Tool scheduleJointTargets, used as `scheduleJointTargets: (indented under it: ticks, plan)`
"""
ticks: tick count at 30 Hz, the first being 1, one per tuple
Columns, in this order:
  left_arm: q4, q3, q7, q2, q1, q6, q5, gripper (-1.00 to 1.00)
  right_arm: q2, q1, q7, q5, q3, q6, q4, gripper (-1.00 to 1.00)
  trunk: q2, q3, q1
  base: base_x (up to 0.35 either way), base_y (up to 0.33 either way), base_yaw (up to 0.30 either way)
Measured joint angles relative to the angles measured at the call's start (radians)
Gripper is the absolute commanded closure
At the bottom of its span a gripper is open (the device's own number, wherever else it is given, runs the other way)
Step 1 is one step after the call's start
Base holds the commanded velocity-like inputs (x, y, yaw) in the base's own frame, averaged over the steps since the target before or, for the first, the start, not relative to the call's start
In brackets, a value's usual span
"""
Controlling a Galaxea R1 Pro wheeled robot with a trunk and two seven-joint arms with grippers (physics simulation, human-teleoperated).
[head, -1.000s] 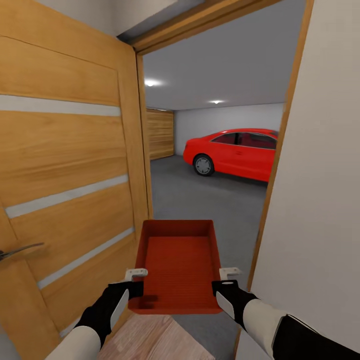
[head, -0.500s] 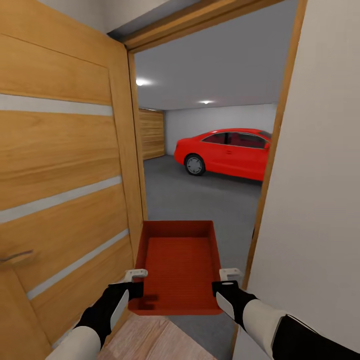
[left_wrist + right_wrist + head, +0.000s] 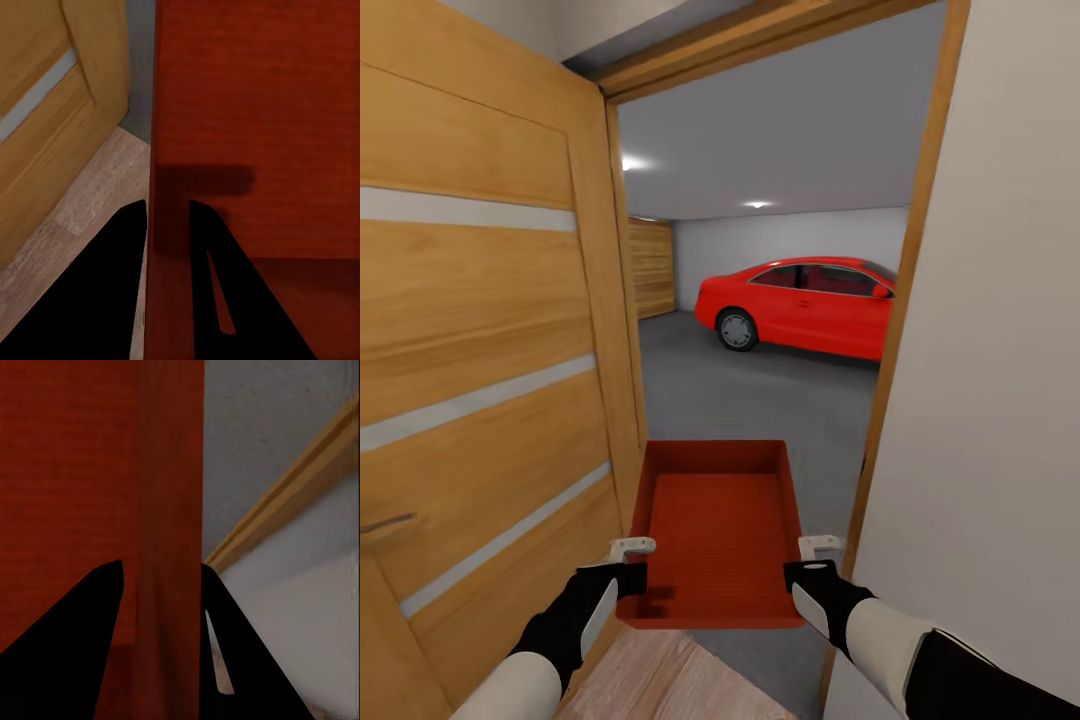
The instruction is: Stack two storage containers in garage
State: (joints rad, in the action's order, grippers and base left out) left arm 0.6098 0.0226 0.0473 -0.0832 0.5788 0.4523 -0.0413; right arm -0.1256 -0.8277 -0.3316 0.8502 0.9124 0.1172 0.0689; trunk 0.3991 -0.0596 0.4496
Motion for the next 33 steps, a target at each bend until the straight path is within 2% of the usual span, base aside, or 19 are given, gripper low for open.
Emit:
scheduleJointTargets:
  ticks: [5,17,23,33]
  plan:
    - [-0.003,-0.001,0.0,0.001,0.0,0.0,-0.002,1.0,-0.003,0.0,0.001,0.0,0.0,0.0,-0.006,1.0,0.0,0.0,0.0,0.0,0.04,-0.217]
    - [-0.009,-0.015,0.004,0.001,0.001,0.001,-0.017,1.0,0.002,0.002,0.009,0.015,0.011,0.0,-0.009,1.0,0.0,0.0,0.0,0.0,0.297,-0.035]
    - [-0.009,-0.015,0.003,0.001,0.001,0.001,-0.018,1.0,0.001,0.001,0.008,0.016,0.012,0.0,-0.009,1.0,0.0,-0.002,0.0,0.0,0.194,-0.243]
    - [-0.006,-0.016,0.003,0.003,0.001,0.001,-0.019,1.0,0.0,0.0,0.007,0.01,0.006,0.0,-0.009,1.0,0.0,-0.005,0.0,0.0,0.024,-0.273]
